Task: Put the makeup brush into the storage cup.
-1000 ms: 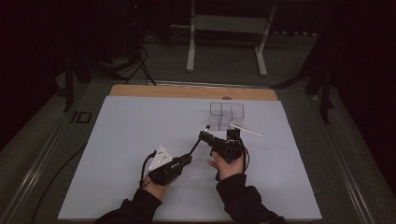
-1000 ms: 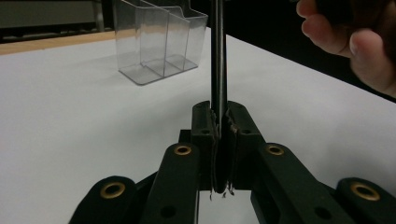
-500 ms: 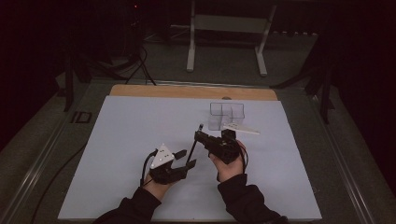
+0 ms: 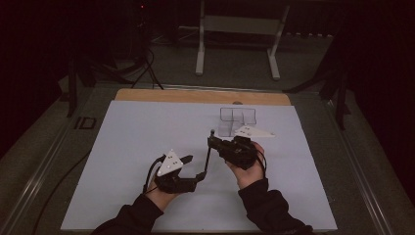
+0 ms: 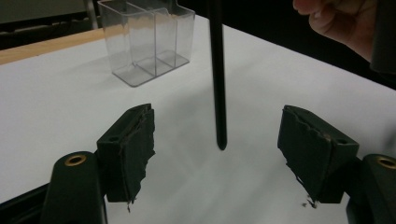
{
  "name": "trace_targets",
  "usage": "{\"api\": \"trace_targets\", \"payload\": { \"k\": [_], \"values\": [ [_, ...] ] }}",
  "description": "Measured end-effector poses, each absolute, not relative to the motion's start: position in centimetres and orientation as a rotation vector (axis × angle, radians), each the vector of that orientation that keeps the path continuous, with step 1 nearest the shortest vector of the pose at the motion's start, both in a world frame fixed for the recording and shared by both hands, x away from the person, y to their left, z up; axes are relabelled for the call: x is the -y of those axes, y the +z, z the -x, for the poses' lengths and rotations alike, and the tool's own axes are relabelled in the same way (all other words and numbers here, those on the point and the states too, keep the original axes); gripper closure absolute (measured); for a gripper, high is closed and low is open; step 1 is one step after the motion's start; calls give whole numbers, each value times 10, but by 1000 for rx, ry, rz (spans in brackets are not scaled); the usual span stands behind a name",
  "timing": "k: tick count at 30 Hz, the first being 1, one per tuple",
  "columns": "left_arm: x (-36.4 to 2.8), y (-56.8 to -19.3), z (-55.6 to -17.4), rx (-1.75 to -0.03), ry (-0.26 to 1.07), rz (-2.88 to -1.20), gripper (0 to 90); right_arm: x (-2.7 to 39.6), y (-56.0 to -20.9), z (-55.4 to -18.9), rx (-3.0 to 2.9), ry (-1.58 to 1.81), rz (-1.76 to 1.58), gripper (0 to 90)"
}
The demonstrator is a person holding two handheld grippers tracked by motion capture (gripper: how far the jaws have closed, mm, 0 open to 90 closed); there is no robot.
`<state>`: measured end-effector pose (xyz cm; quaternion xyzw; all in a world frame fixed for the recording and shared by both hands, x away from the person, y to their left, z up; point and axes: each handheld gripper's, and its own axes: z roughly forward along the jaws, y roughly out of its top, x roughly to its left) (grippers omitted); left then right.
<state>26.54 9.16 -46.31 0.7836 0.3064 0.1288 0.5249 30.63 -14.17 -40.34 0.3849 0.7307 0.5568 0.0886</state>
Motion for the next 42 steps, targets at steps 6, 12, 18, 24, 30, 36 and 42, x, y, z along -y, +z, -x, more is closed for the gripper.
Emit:
{"api": "trace_targets", "payload": {
  "k": [6,12,18,24,30,36,42],
  "values": [
    [-96,-460,-265,-732,307,-1876,193,149,-402,-306,-2206,1600,-1064,844],
    [-99,-463,-264,-731,277,-1844,98,162,-399,-306,-2202,1562,-1026,844],
    [-102,-469,-262,-700,242,-1829,38,178,-393,-306,-2169,1538,-995,844],
    [-102,-474,-261,-673,256,-1846,30,193,-382,-304,-2130,1497,-929,843],
    [-102,-476,-261,-671,263,-1831,31,205,-369,-308,-2077,1494,-911,843],
    [-102,-477,-261,-666,261,-1823,31,214,-354,-316,-2013,1501,-908,843],
    [-102,-478,-261,-665,264,-1825,30,221,-342,-326,-1952,1480,-911,843]
  ]
}}
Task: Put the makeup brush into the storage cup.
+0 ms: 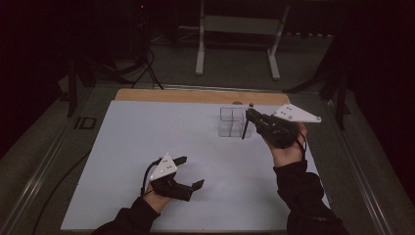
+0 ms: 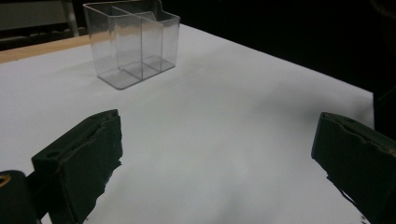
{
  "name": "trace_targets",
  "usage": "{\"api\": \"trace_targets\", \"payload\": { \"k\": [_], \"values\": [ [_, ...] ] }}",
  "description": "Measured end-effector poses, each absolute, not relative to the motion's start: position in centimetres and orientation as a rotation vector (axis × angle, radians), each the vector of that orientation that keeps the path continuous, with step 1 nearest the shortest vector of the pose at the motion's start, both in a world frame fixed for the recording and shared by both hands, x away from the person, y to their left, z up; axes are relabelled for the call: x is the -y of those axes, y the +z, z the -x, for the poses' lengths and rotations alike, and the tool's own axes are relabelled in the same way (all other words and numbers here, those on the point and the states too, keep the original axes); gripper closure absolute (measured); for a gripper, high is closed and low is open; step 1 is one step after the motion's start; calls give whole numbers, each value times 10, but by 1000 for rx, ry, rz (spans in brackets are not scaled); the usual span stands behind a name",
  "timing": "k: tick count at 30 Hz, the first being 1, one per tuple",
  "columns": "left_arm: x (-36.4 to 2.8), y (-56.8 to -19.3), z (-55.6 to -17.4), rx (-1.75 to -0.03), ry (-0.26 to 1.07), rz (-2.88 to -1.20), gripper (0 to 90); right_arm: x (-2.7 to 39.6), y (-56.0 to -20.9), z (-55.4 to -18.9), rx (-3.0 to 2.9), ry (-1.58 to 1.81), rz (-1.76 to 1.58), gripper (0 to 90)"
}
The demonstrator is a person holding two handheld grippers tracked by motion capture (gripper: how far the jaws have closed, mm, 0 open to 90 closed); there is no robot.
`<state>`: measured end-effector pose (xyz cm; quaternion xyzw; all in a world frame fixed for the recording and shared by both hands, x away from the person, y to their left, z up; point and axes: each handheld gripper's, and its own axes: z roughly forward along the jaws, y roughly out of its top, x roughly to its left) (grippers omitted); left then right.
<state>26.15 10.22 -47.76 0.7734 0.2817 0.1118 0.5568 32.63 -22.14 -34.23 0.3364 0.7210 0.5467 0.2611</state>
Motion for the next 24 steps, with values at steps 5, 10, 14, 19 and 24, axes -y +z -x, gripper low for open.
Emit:
{"api": "trace_targets", "payload": {
  "k": [5,10,14,19,24],
  "values": [
    [-102,-478,-262,-666,266,-1827,30,227,-336,-338,-1911,1482,-906,843],
    [-102,-479,-262,-665,265,-1830,31,229,-330,-353,-1885,1469,-882,843],
    [-102,-479,-261,-664,268,-1823,31,228,-329,-362,-1875,1449,-868,843],
    [-104,-477,-262,-662,270,-1808,31,228,-330,-379,-1865,1457,-870,843],
    [-102,-477,-260,-643,290,-1814,31,225,-330,-393,-1865,1449,-866,843]
  ]
}}
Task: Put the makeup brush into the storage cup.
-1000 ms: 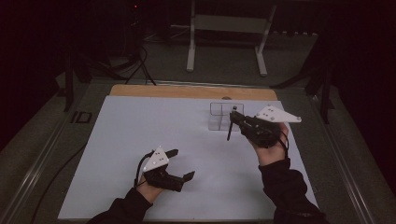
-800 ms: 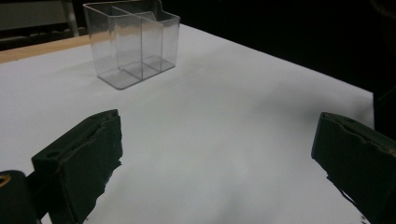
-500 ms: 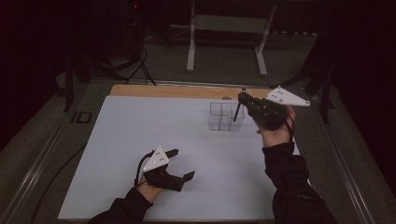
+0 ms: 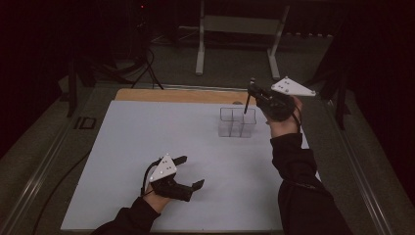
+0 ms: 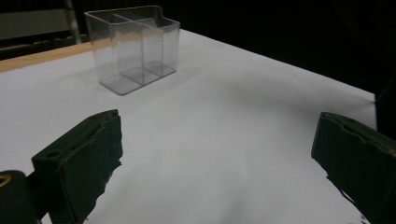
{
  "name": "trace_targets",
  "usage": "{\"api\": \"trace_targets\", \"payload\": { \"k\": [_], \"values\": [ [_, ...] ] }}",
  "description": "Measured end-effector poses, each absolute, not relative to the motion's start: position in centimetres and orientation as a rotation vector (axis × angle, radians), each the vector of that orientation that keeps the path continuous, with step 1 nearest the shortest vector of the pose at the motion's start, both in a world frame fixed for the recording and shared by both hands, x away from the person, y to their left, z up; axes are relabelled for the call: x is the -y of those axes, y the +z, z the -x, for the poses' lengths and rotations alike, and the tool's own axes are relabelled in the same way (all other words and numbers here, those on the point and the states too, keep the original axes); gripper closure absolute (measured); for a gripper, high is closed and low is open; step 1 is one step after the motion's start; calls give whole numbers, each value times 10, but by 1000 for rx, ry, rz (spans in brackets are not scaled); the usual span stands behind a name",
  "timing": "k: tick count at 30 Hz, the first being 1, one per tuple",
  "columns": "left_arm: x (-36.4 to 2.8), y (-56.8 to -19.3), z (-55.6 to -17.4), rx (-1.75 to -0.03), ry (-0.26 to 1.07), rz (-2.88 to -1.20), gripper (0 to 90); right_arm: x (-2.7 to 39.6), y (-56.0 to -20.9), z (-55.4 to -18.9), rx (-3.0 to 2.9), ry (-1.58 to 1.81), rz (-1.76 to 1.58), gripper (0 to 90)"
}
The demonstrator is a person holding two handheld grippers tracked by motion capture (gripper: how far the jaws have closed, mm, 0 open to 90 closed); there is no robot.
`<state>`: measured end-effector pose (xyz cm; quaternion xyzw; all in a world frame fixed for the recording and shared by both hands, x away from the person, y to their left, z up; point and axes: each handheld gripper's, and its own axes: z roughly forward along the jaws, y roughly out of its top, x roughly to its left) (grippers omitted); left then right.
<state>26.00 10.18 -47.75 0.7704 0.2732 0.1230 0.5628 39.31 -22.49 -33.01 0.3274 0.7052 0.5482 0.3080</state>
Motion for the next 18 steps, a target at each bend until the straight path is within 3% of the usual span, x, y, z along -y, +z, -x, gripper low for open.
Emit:
{"api": "trace_targets", "payload": {
  "k": [18],
  "values": [
    [-102,-477,-260,-640,276,-1803,31,226,-356,-432,-1884,1457,-983,843]
  ]
}}
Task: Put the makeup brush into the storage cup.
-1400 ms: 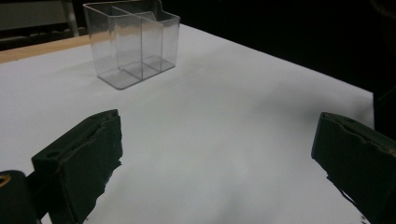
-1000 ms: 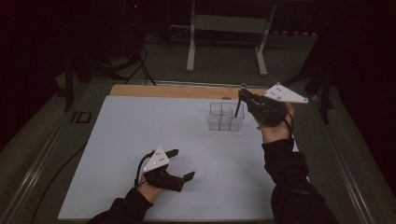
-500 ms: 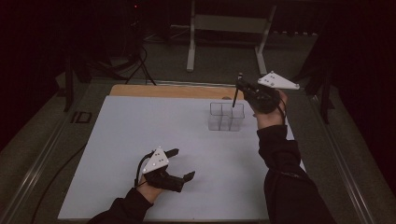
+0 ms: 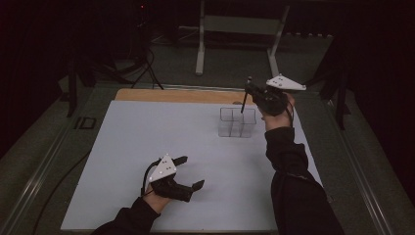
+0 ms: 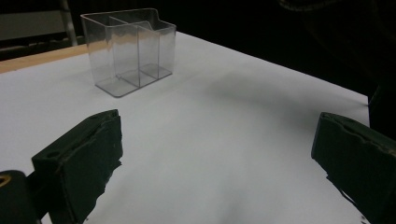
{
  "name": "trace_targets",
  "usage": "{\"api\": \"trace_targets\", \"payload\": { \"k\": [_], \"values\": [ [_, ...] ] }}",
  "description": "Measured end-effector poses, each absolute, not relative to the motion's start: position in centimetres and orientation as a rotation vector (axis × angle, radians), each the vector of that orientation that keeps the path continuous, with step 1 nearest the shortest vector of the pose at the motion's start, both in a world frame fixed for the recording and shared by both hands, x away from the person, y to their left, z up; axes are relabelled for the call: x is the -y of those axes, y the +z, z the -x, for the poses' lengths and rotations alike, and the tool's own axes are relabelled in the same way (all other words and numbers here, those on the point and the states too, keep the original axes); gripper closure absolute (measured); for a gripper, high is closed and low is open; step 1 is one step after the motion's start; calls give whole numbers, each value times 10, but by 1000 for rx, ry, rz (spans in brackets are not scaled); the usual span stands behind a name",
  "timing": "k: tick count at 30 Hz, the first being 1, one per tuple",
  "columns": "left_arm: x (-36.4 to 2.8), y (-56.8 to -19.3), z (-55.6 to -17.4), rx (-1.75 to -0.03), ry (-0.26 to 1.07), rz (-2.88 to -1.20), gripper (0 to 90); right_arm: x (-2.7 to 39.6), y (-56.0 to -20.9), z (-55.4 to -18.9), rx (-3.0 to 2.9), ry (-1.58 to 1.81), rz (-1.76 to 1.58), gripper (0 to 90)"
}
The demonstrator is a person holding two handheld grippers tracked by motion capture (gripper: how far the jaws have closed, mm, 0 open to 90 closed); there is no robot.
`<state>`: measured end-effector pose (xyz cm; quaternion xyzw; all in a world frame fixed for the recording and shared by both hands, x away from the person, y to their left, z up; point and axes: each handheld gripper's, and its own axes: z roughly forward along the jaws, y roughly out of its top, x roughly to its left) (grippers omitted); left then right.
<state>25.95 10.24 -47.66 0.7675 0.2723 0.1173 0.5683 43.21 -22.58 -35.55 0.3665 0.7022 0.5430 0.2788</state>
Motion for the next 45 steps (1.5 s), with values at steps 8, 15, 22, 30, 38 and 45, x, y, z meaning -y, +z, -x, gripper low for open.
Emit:
{"api": "trace_targets", "payload": {
  "k": [8,15,22,30,38,45],
  "values": [
    [-103,-477,-259,-640,271,-1802,31,221,-375,-442,-1913,1411,-1013,843],
    [-103,-478,-260,-643,265,-1795,31,219,-392,-447,-1946,1386,-1062,843],
    [-103,-478,-260,-642,260,-1800,31,213,-403,-448,-1985,1344,-1102,843],
    [-103,-479,-261,-645,259,-1798,31,211,-418,-450,-2026,1297,-1154,842],
    [-103,-480,-261,-647,251,-1799,31,210,-426,-453,-2044,1230,-1174,837],
    [-104,-479,-262,-650,252,-1796,31,209,-435,-454,-2083,1190,-1213,835]
  ]
}}
